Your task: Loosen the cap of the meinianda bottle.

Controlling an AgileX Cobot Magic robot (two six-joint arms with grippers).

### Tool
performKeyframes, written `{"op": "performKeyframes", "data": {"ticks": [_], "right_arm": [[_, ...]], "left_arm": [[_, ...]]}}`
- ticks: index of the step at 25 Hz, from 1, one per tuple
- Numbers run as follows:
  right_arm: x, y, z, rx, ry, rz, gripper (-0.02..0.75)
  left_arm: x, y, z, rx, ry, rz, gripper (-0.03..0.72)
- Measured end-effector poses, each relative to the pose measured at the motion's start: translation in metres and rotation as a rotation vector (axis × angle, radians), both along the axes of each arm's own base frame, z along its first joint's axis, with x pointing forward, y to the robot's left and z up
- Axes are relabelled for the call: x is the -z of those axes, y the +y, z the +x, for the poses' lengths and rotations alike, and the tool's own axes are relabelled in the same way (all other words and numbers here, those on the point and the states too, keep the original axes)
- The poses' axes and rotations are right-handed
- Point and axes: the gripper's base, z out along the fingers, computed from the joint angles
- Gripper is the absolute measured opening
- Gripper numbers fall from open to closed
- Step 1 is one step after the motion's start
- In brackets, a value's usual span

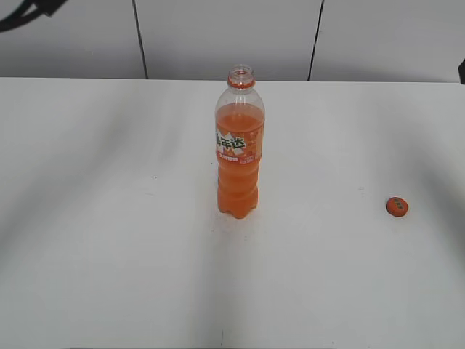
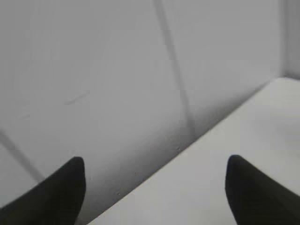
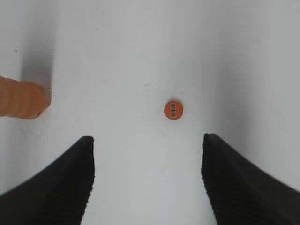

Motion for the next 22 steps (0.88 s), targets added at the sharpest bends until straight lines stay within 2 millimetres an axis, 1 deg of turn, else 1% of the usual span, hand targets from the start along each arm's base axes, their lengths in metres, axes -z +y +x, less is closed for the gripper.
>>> {"op": "performKeyframes", "data": {"ticks": [2,4,6,7,8,10,12,15,17,20,22], "right_arm": [[-0.006,0.001,-0.005,-0.001,-0.013,0.01,0.533],[-0.01,0.001,-0.01,-0.004,-0.02,0.012,0.533],[-0.013,0.001,-0.014,-0.006,-0.022,0.013,0.533],[-0.013,0.001,-0.015,-0.008,-0.016,0.013,0.533],[-0.013,0.001,-0.017,-0.011,-0.006,0.013,0.533],[-0.012,0.001,-0.019,-0.016,0.017,0.012,0.533],[-0.011,0.001,-0.021,-0.021,0.041,0.004,0.533],[-0.009,-0.001,-0.025,-0.031,0.095,-0.024,0.533],[-0.007,-0.004,-0.028,-0.037,0.126,-0.055,0.533],[-0.006,-0.007,-0.029,-0.036,0.138,-0.099,0.533],[-0.003,-0.008,-0.034,-0.035,0.144,-0.11,0.533]], "left_arm": [[0.0,0.021,0.007,-0.245,0.005,0.046,0.566],[0.004,0.042,0.01,-0.48,0.05,0.057,0.574],[0.013,0.061,0.008,-0.681,0.142,0.108,0.575],[0.019,0.065,0.004,-0.732,0.221,0.119,0.576],[0.026,0.068,0.0,-0.758,0.313,0.15,0.576],[0.04,0.066,-0.01,-0.737,0.492,0.207,0.578],[0.05,0.061,-0.02,-0.697,0.676,0.194,0.577],[0.055,0.06,-0.031,-0.692,0.87,0.166,0.577],[0.058,0.067,-0.037,-0.722,0.977,0.149,0.577],[0.061,0.086,-0.042,-0.8,1.089,0.147,0.577],[0.059,0.101,-0.047,-0.845,1.131,0.152,0.577]]}}
